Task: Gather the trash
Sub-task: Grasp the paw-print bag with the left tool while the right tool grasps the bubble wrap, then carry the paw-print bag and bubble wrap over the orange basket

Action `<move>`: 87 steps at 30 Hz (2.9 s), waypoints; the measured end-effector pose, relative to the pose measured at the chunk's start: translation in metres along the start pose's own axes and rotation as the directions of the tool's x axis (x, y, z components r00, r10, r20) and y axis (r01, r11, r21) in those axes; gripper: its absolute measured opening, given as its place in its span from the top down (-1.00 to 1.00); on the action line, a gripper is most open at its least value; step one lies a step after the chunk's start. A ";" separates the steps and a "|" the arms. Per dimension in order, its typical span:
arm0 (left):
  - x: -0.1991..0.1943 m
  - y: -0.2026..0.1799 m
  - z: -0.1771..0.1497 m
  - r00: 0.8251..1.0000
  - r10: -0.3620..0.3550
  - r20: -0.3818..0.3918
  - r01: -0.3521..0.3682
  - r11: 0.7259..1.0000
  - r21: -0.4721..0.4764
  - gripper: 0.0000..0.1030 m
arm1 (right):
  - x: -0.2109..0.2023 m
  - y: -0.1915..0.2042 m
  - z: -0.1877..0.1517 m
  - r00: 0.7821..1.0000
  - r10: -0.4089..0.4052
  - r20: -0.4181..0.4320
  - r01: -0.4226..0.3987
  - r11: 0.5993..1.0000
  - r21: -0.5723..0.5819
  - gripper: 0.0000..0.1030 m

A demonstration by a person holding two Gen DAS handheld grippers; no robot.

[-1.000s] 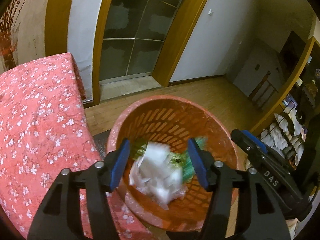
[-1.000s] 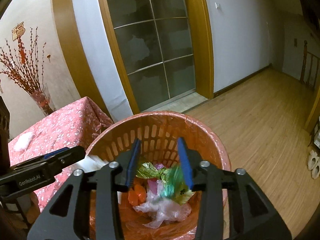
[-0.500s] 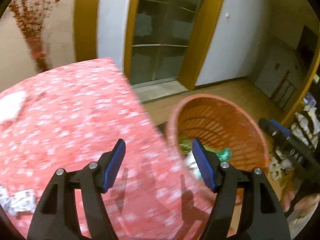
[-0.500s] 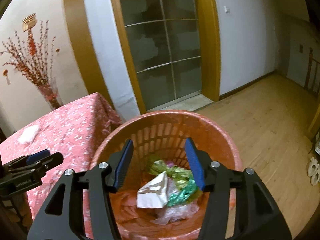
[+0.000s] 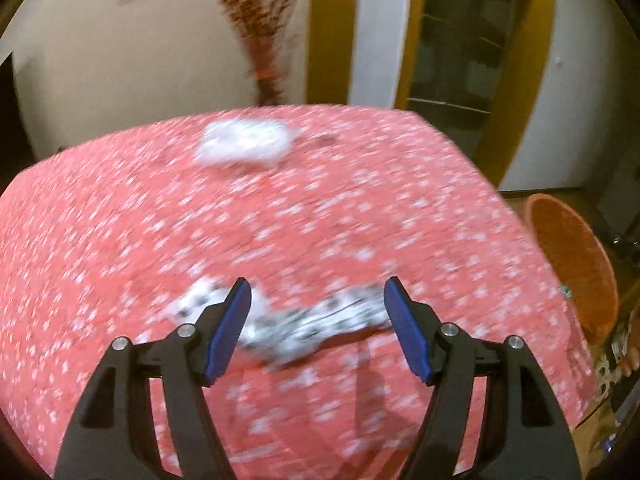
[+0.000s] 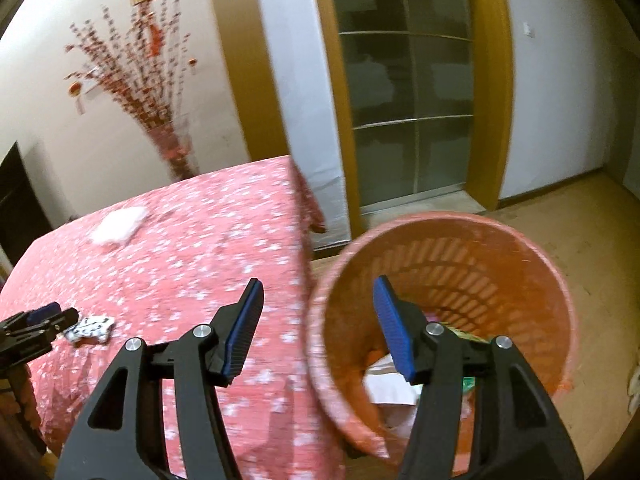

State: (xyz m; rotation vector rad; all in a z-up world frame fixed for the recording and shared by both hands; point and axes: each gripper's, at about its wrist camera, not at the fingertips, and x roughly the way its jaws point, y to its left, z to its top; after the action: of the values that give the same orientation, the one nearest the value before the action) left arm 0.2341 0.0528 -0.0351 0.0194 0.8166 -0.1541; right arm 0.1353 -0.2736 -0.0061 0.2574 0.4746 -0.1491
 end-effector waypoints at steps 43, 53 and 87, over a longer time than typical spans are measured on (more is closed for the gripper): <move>-0.006 0.213 0.019 0.970 0.233 0.062 -0.192 0.903 -0.385 0.59 | 0.216 0.315 0.053 0.955 0.153 -0.255 -0.221 0.939 -0.265 0.40; -0.009 0.178 0.016 0.984 0.160 0.081 -0.123 0.931 -0.344 0.59 | 0.159 0.250 0.035 0.949 0.167 -0.268 -0.240 0.933 -0.269 0.83; -0.051 -0.137 0.023 0.966 -0.229 0.120 0.221 0.972 0.080 0.59 | -0.068 -0.013 0.002 0.982 -0.165 0.092 0.164 0.986 0.024 0.84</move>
State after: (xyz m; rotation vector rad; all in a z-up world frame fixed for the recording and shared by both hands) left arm 0.1968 -0.0779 0.0239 -0.0216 0.6831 -0.3933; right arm 0.0740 -0.2813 0.0250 0.2262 0.4017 -0.3254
